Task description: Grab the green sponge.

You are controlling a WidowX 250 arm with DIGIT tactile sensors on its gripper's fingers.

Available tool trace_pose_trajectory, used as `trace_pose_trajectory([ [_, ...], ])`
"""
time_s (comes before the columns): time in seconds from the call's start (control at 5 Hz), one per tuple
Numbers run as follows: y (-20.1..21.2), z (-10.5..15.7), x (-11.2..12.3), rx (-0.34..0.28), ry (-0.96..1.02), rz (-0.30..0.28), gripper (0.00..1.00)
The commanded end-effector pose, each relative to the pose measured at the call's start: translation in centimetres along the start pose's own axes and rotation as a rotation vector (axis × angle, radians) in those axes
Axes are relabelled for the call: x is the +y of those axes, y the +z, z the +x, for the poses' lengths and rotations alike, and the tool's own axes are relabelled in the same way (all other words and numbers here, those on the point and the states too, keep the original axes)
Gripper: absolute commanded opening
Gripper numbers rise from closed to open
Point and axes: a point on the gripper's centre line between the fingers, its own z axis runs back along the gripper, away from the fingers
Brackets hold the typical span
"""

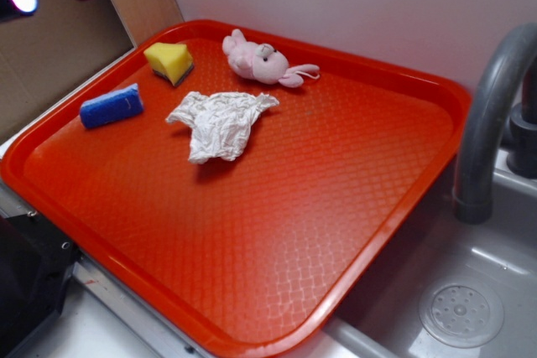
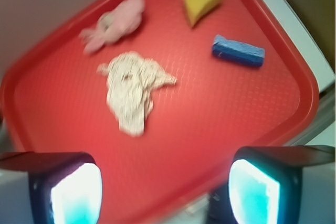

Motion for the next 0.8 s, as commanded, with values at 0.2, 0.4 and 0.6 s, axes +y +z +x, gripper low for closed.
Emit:
trace_pose_trajectory([
  [0.2,-5.6,9.3,0.5,-0.146,0.753,0.015,1.0],
  [0.4,-6.4,11.3,2.0,-0.202,0.996,0.046,1.0],
  [0.6,-6.7,12.7,3.4,-0.308,1.12,0.109,1.0],
])
